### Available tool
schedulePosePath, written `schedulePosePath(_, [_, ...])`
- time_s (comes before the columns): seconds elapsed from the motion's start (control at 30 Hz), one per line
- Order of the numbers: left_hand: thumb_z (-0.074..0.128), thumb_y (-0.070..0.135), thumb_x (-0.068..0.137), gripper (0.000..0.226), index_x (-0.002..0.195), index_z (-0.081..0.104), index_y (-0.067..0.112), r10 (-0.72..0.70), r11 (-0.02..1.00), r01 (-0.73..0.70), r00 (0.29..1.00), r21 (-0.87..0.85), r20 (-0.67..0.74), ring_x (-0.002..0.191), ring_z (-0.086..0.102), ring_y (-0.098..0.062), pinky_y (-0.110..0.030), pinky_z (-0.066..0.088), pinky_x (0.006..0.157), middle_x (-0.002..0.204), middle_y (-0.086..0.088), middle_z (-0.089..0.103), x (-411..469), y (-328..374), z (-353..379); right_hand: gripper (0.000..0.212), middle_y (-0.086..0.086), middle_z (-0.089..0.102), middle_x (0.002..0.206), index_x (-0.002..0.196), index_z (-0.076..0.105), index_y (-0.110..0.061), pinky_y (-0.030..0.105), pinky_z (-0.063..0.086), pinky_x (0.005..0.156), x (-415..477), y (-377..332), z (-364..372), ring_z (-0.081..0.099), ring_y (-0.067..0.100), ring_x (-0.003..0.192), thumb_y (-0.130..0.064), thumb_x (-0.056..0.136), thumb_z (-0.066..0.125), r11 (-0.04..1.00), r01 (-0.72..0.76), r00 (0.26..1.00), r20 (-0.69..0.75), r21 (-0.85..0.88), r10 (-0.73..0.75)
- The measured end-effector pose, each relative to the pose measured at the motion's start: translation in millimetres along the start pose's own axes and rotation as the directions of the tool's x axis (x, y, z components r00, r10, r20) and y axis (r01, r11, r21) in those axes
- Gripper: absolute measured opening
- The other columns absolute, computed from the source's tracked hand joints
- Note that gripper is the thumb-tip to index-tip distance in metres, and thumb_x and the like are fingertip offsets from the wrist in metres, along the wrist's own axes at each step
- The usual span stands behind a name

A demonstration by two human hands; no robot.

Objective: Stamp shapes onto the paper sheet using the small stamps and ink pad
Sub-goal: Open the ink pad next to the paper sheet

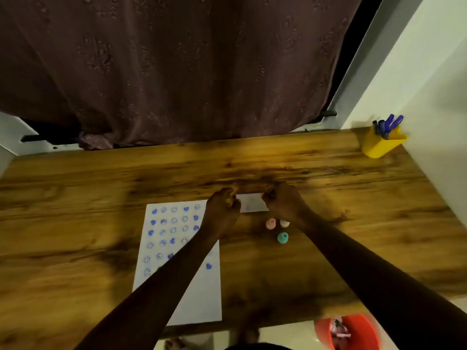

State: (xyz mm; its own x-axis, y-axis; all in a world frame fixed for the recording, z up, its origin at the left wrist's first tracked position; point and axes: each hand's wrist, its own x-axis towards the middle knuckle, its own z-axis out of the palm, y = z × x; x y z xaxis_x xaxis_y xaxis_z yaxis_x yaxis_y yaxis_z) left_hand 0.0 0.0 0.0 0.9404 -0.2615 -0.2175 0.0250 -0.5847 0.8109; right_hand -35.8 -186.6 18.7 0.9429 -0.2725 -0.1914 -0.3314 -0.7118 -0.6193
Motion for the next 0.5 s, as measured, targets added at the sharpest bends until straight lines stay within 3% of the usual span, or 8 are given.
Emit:
schedulePosePath(0.1, [0.064, 0.019, 0.098, 0.042, 0.139, 0.06, 0.011, -0.008, 1.0, 0.008, 1.0, 0.015, -0.022, 0.126, 0.063, -0.028, -0.031, 0.049, 0.099, 0.139, -0.01, 0.066, 4.9, 3.6, 7.9, 0.013, 0.0, 0.068, 0.076, 0.095, 0.073, -0.011, 0.017, 0.035, 0.048, 8.5, 7.3, -0.4, 0.061, 0.009, 0.062, -0.019, 0.095, 0.061, 0.998, -0.029, 0.999, 0.03, -0.06, 0.031])
schedulePosePath(0.2, [0.065, 0.013, 0.096, 0.036, 0.131, 0.064, 0.005, -0.041, 0.999, 0.041, 0.999, 0.029, -0.011, 0.118, 0.067, -0.03, -0.027, 0.046, 0.087, 0.13, -0.015, 0.07, 6.8, 4.5, 14.7, 0.019, 0.007, 0.075, 0.096, 0.109, 0.072, -0.01, 0.015, 0.036, 0.049, 11.1, 10.6, 0.5, 0.055, 0.002, 0.062, -0.016, 0.094, 0.063, 0.998, -0.046, 0.996, 0.076, -0.046, 0.05])
schedulePosePath(0.5, [0.059, 0.003, 0.093, 0.037, 0.13, 0.065, 0.007, -0.119, 0.992, 0.12, 0.993, 0.036, -0.026, 0.12, 0.064, -0.035, -0.025, 0.045, 0.082, 0.133, -0.017, 0.067, 10.4, 8.0, 23.8, 0.016, 0.012, 0.071, 0.102, 0.105, 0.07, -0.004, 0.02, 0.042, 0.054, 12.1, 11.4, 7.0, 0.063, 0.019, 0.082, -0.009, 0.093, 0.061, 0.991, -0.13, 0.984, 0.119, -0.012, 0.13])
